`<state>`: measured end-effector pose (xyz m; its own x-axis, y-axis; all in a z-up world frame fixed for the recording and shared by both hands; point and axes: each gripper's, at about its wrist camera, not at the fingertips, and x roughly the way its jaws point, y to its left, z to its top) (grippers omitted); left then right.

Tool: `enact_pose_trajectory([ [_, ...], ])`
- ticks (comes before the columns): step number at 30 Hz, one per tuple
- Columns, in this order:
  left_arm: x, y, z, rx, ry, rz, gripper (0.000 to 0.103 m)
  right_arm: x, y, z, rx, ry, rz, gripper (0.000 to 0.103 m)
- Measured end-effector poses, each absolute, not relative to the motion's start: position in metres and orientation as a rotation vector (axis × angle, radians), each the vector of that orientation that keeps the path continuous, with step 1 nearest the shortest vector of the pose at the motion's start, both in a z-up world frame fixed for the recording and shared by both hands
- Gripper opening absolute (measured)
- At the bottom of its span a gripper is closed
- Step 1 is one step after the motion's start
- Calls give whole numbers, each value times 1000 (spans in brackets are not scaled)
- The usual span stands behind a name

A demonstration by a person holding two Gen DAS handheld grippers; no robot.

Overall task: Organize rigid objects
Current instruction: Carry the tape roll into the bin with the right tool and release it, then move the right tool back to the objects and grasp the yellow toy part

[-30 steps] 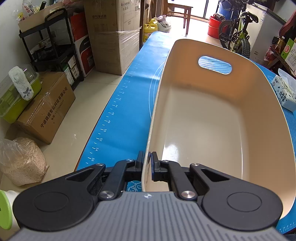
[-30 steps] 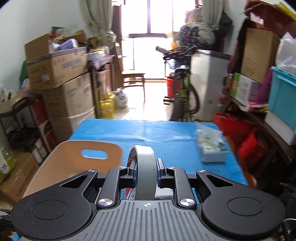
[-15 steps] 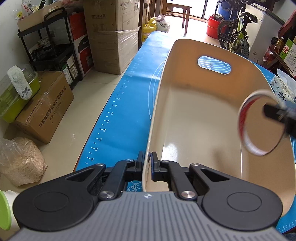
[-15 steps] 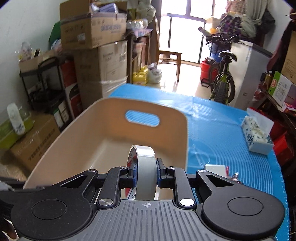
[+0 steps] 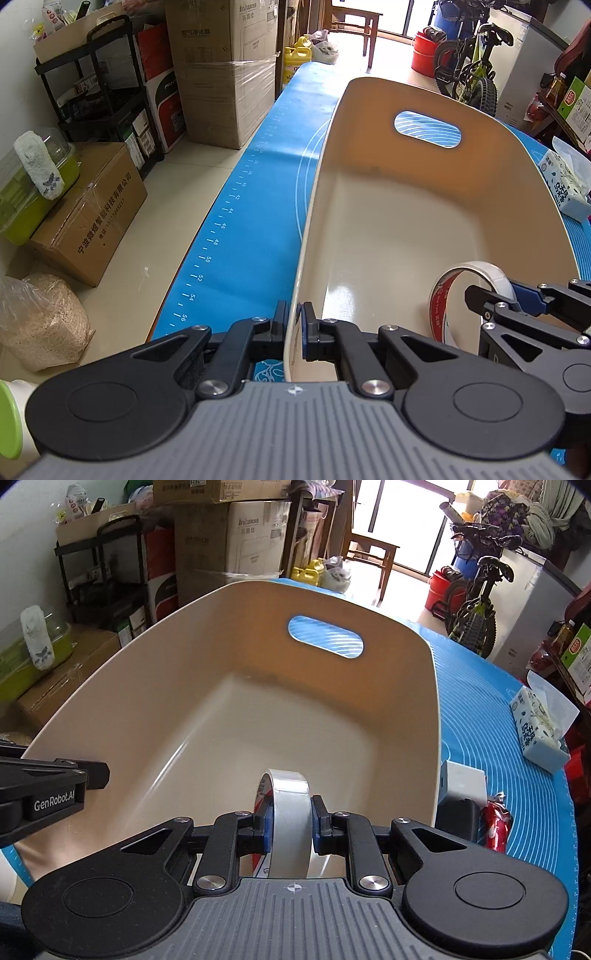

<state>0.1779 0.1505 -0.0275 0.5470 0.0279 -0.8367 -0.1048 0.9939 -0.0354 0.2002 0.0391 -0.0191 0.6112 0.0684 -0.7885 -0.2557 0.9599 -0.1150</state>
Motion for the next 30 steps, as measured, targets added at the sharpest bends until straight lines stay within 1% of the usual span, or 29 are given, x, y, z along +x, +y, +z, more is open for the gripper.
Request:
enact_pose_trajectory([
  [2, 178, 150, -27, -85, 989, 79, 8, 199, 36, -15, -211, 889, 197, 41],
  [4, 178, 151, -28, -85, 990, 79, 8, 196, 31, -9, -203, 874, 212, 44],
  [6, 178, 151, -28, -85, 990, 79, 8, 193, 27, -1, -194, 860, 213, 55],
  [8, 178, 151, -28, -85, 989, 79, 8, 192, 22, 6, -168, 840, 225, 59],
  [10, 178, 151, -28, -85, 989, 79, 8, 190, 15, 15, -144, 833, 235, 60],
  [15, 178, 151, -28, -85, 990, 79, 8, 186, 1, 36, -89, 803, 259, 68],
  [19, 178, 151, -27, -85, 990, 79, 8, 190, -3, 46, -70, 796, 274, 69],
  [22, 178, 151, -27, -86, 990, 78, 8, 194, -1, 46, -65, 810, 280, 71],
  [24, 178, 151, -28, -88, 990, 78, 8, 199, -1, 45, -59, 843, 292, 75],
  [28, 178, 151, -28, -88, 990, 78, 8, 203, 0, 42, -70, 871, 289, 78],
  [30, 177, 151, -27, -88, 989, 78, 8, 207, 0, 40, -70, 893, 294, 83],
])
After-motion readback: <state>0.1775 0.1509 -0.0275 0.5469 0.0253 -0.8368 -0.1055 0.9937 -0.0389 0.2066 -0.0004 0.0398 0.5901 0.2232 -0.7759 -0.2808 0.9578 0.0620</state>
